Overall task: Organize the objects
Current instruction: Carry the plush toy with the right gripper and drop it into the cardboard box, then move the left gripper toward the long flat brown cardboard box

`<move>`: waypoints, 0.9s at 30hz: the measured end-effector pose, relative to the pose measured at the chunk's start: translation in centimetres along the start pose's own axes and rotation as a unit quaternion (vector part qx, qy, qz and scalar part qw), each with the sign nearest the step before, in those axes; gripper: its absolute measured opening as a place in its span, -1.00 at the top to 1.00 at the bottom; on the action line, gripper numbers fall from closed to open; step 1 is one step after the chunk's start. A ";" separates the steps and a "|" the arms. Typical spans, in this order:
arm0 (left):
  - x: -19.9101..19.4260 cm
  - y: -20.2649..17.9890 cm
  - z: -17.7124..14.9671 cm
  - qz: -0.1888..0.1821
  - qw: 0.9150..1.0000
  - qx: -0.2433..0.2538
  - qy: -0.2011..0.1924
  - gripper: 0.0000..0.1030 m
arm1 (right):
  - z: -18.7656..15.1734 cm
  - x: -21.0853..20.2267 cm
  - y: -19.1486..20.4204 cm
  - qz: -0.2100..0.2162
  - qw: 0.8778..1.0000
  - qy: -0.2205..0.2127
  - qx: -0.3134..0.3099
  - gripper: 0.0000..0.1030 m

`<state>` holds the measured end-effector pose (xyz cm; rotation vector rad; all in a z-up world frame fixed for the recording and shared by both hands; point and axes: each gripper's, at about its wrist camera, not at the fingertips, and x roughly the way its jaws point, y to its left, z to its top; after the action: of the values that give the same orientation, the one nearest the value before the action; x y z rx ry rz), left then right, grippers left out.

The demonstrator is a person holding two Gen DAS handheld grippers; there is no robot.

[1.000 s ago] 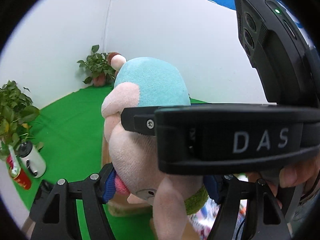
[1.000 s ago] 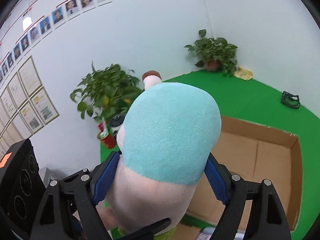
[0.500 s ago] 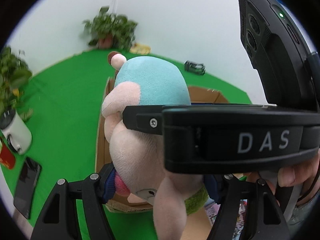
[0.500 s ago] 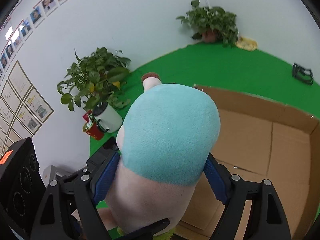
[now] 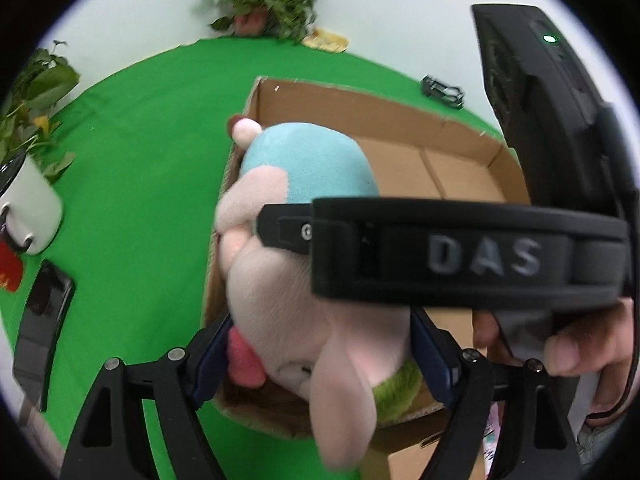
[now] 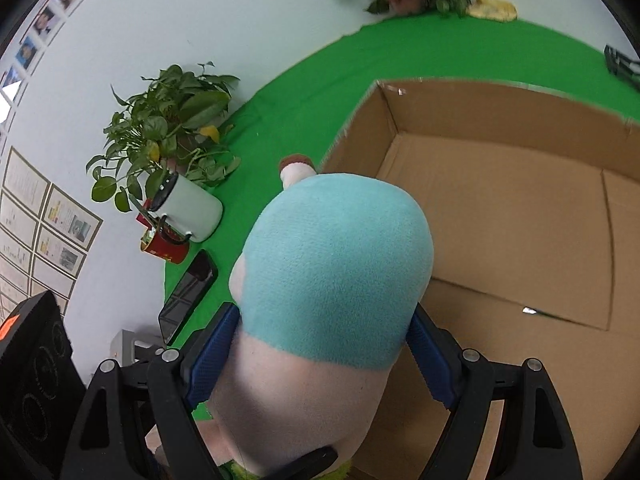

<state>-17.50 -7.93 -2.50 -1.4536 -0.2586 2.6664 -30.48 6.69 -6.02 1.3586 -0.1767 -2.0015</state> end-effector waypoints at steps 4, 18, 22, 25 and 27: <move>-1.8 0.1 -1.1 -0.002 1.000 0.009 -0.011 -0.56 | -0.6 2.9 -0.9 -0.023 1.000 0.017 0.005 -0.69; -11.7 3.4 -0.2 0.084 0.975 0.020 -0.207 -0.64 | -4.4 -9.0 0.4 -0.069 0.987 -0.142 0.035 -0.99; -14.4 2.3 -0.7 0.087 0.962 0.043 -0.256 -0.65 | -9.7 -13.5 3.0 -0.172 0.963 -0.209 0.006 -0.99; -15.6 1.1 -1.8 0.071 0.959 0.033 -0.272 -0.65 | -14.3 -16.0 5.3 -0.232 0.944 -0.235 -0.021 -0.99; -16.2 0.1 -3.4 0.050 0.960 0.036 -0.272 -0.66 | -17.0 -17.4 6.2 -0.251 0.936 -0.245 -0.024 -0.99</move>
<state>-5.87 -10.27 9.00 -0.7012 -0.1203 3.0698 -9.46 17.18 2.69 0.9015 0.0004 -2.7360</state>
